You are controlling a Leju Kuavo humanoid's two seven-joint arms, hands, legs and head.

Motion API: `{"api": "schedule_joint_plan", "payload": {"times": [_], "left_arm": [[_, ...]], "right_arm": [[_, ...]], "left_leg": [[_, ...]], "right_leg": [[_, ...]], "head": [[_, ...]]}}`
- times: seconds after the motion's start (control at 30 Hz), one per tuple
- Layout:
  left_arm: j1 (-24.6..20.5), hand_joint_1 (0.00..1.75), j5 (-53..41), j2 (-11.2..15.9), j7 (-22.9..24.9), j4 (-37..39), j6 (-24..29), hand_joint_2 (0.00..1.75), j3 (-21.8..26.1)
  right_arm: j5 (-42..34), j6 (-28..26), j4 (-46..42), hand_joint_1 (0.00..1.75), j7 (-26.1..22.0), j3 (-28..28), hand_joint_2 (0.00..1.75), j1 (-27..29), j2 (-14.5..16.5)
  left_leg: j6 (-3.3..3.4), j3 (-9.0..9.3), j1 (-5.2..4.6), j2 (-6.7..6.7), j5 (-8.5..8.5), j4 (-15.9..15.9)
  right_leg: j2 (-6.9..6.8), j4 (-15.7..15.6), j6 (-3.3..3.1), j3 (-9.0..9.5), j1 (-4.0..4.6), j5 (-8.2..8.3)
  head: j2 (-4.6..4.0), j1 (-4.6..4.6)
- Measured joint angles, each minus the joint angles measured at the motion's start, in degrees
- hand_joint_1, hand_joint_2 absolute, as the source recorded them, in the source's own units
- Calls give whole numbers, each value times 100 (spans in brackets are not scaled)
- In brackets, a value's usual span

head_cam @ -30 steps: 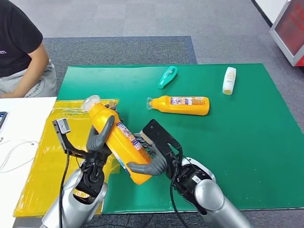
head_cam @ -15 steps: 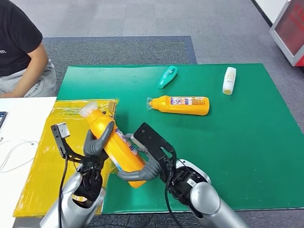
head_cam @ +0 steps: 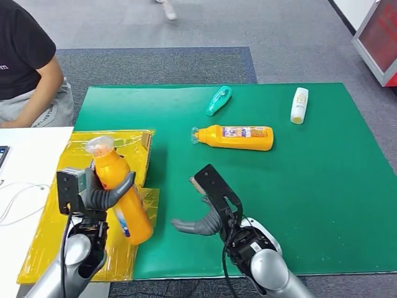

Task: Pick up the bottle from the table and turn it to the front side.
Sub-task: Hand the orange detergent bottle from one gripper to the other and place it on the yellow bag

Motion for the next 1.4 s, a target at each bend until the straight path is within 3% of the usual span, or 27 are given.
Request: {"api": "schedule_joint_plan", "payload": {"times": [0.1,0.33,0.47,0.63,0.8,0.97,1.17,1.4], "left_arm": [[96,175,-832,285,261,-88,-418,175,149],[124,175,-1555,614,498,-207,-769,175,360],[75,175,-2702,952,509,-222,-1607,175,349],[-128,175,-3912,1480,303,-199,-2624,175,315],[-477,175,-4502,1849,5,-110,-3261,175,152],[-823,175,-5105,2141,-414,8,-3327,175,-270],[-810,175,-5601,1944,-680,198,-2472,175,-549],[-586,175,-5493,1181,-814,473,-1682,175,-635]], "right_arm": [[87,-48,-1,0,0,-130,175,100,1],[107,-71,-7,0,0,-254,175,187,1],[99,7,-7,0,0,-329,175,246,1],[81,145,-7,0,0,-411,175,288,1],[78,290,-5,0,0,-463,175,307,30],[84,357,-7,0,0,-489,175,304,111],[86,388,-37,0,0,-490,175,291,154],[88,332,-40,0,0,-458,175,204,211]], "left_leg": [[0,0,1,1,0,0],[0,0,0,2,1,0],[-1,1,1,4,1,0],[-7,2,6,5,5,0],[-8,0,7,5,6,0],[-8,0,6,5,6,0],[-8,-3,5,4,5,0],[-7,-4,4,4,4,0]], "right_leg": [[1,0,-1,-2,1,-1],[0,0,-1,1,0,0],[2,0,-1,-1,0,0],[3,3,-2,-7,5,0],[3,3,-3,-5,6,1],[4,3,-3,-3,5,1],[3,2,-2,-4,4,1],[3,1,-2,-4,3,1]], "head": [[0,-1],[0,0],[0,0],[0,-2],[0,0],[0,-1],[0,-1],[0,0]]}}
